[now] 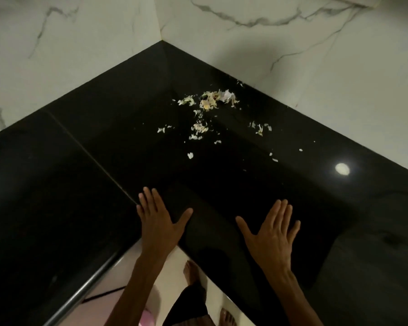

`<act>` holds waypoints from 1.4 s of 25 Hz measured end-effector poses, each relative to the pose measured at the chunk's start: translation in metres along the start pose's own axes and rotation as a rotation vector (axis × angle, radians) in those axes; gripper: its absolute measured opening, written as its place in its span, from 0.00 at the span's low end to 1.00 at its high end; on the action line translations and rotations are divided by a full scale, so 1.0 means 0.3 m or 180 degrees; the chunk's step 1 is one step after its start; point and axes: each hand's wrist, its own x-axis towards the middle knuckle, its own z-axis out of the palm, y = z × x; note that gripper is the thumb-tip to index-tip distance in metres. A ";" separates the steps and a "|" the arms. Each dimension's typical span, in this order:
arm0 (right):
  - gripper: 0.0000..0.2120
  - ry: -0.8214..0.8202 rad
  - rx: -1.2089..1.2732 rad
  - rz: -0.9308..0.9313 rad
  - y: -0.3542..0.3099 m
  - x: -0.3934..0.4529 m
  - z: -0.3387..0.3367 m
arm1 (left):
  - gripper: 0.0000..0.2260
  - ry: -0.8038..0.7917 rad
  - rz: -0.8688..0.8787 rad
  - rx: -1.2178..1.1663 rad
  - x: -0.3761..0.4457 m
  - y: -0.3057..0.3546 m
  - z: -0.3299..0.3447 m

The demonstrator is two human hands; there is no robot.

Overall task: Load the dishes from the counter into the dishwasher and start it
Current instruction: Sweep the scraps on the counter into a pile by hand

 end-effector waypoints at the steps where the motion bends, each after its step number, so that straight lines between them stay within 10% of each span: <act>1: 0.53 0.0124 -0.0106 0.0082 -0.010 0.027 0.015 | 0.53 0.0019 0.0002 0.0092 0.053 -0.010 -0.016; 13: 0.55 0.0475 -0.0466 0.0233 -0.091 0.832 -0.140 | 0.55 -0.0258 0.0773 0.1028 0.875 0.062 -0.161; 20: 0.33 -0.0543 0.1066 -0.1314 -0.326 1.034 -0.168 | 0.45 -0.0569 0.1658 0.0916 1.048 0.231 -0.103; 25: 0.20 0.0291 0.1441 -0.1266 -0.447 1.285 -0.252 | 0.44 -0.0401 0.1581 0.0632 1.141 0.299 -0.087; 35: 0.20 -0.1231 0.1466 -0.1637 -0.595 1.402 -0.203 | 0.46 -0.0234 0.1564 0.0749 1.217 0.343 -0.055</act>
